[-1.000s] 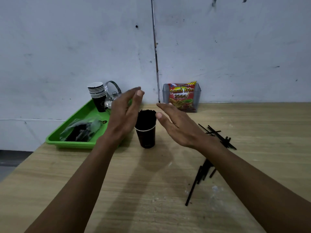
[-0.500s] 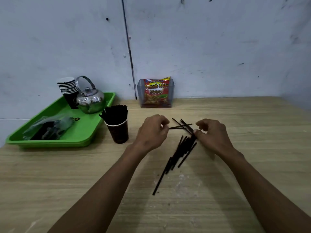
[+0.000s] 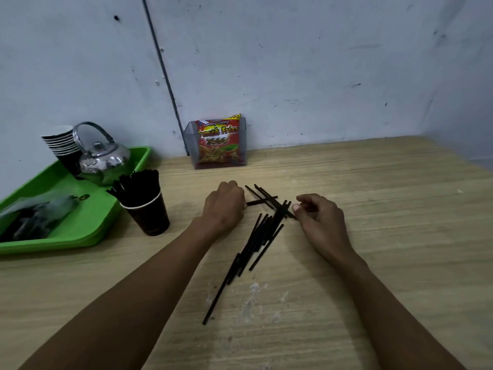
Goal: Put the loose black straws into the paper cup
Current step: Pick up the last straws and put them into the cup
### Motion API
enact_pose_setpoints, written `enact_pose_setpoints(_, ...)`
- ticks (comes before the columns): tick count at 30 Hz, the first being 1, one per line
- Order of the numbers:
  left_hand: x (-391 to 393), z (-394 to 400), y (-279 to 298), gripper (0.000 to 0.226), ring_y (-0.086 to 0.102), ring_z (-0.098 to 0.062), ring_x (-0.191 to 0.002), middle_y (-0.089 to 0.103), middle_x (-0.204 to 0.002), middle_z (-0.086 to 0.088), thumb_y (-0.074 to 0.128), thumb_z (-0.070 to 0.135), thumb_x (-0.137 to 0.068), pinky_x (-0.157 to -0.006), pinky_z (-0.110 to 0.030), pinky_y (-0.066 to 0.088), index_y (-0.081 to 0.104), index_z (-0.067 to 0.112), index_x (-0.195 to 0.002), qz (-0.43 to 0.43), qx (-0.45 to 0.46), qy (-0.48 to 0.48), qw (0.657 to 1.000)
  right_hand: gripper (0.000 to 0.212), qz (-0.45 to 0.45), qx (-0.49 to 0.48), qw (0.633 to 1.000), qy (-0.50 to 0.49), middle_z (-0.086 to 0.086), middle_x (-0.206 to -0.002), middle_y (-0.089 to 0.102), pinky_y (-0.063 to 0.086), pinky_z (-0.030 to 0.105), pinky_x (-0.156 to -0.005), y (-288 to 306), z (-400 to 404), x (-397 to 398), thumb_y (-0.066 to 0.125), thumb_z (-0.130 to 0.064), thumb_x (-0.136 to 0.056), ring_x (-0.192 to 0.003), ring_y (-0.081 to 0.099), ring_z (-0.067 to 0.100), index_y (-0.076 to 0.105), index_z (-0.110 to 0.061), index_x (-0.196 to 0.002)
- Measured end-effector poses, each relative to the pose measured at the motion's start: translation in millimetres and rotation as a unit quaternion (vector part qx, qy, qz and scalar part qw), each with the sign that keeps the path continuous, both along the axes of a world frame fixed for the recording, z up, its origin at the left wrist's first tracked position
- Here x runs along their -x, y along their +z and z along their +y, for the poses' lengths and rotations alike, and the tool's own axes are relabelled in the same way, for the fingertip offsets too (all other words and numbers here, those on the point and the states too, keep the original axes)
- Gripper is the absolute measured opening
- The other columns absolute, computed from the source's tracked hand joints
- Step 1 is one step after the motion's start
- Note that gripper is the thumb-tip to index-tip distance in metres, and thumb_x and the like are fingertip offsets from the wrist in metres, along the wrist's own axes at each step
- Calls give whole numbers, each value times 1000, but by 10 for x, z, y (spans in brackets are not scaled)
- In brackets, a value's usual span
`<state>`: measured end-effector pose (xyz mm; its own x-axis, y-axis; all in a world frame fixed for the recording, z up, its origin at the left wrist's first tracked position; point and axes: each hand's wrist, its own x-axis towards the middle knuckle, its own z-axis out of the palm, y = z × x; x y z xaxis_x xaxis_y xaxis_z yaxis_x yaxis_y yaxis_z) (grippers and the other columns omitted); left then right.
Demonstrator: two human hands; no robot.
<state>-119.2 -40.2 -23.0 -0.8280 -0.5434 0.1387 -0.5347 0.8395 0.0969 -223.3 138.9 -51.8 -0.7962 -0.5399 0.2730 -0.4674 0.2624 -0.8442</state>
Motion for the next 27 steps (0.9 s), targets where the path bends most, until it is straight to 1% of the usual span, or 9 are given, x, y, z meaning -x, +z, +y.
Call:
enact_pose_setpoints(4, -31, 79, 134, 33, 46, -31, -121, 50, -129, -15, 48, 20, -97, -91, -40, 43, 49, 5, -126, -160, 53, 16, 986, 30, 0, 4, 1000, -2, 2, -105, 71, 51, 27, -87, 13, 7, -13, 67, -25, -89, -98, 65, 12, 69, -14, -118)
enact_pose_setpoints(8, -142, 113, 363, 24, 56, -26, -100, 57, -114, -11, 50, 19, -96, -77, -35, 44, 50, 8, -117, -194, -88, 67, 975, 27, -6, 25, 1000, -3, -2, -92, 71, 47, 16, -77, 60, 37, -18, 69, -21, -89, -87, 65, 6, 70, -13, -114)
enact_pose_setpoints(11, -280, 140, 657, 7, 60, -20, -67, 68, -87, -10, 63, 11, -88, -56, -27, 47, 58, 6, -89, -129, -153, 99, 975, 22, -17, 50, 999, -12, -5, -88, 70, 46, 10, -71, 93, 57, -14, 69, -19, -88, -82, 63, -1, 72, -14, -109)
enact_pose_setpoints(13, -381, 186, 865, 14, 57, -16, -52, 67, -68, -7, 69, 9, -84, -49, -24, 47, 59, 7, -74, -90, -135, 122, 979, 15, -26, 68, 997, -15, -6, -85, 71, 48, 13, -70, 122, 62, -34, 69, -18, -88, -80, 65, 1, 73, -15, -102)
enact_pose_setpoints(16, -378, 255, 1001, 9, 67, -24, -70, 69, -77, -11, 73, 10, -80, -70, -37, 59, 65, 7, -78, 15, -79, 132, 988, 9, -91, 98, 991, 1, -1, -78, 73, 51, 21, -61, 183, 64, -63, 67, -18, -90, -69, 69, 10, 75, -14, -89)
enact_pose_setpoints(19, -177, 480, 916, 9, 65, -14, -63, 73, -79, -13, 74, 12, -81, -58, -23, 54, 75, 6, -87, 136, -141, 56, 979, 28, -272, 128, 950, 84, 11, -87, 75, 47, 28, -56, 302, 64, -102, 58, -32, -96, -70, 70, 18, 74, -10, -93)
enact_pose_setpoints(21, -26, 694, 774, 9, 55, -5, -49, 74, -73, -12, 74, 13, -81, -47, -14, 42, 79, 7, -85, 147, -197, -10, 969, 40, -370, 138, 908, 139, 13, -89, 75, 51, 32, -62, 361, 60, -129, 53, -40, -97, -76, 71, 22, 73, -5, -98)
enact_pose_setpoints(23, 85, 847, 630, 10, 53, -4, -48, 74, -71, -12, 72, 13, -81, -43, -11, 36, 80, 10, -84, 151, -221, -44, 962, 36, -414, 162, 883, 147, 8, -80, 74, 53, 32, -64, 380, 57, -139, 52, -35, -98, -74, 71, 22, 71, -5, -94)
enact_pose_setpoints(27, 198, 813, 452, 10, 55, -1, -47, 70, -61, -4, 72, 17, -83, -50, -15, 41, 81, 12, -81, 114, -279, -72, 951, 28, -456, 207, 862, 82, 9, -72, 72, 58, 35, -67, 333, 74, -32, 49, -16, -100, -70, 70, 24, 69, -3, -86)
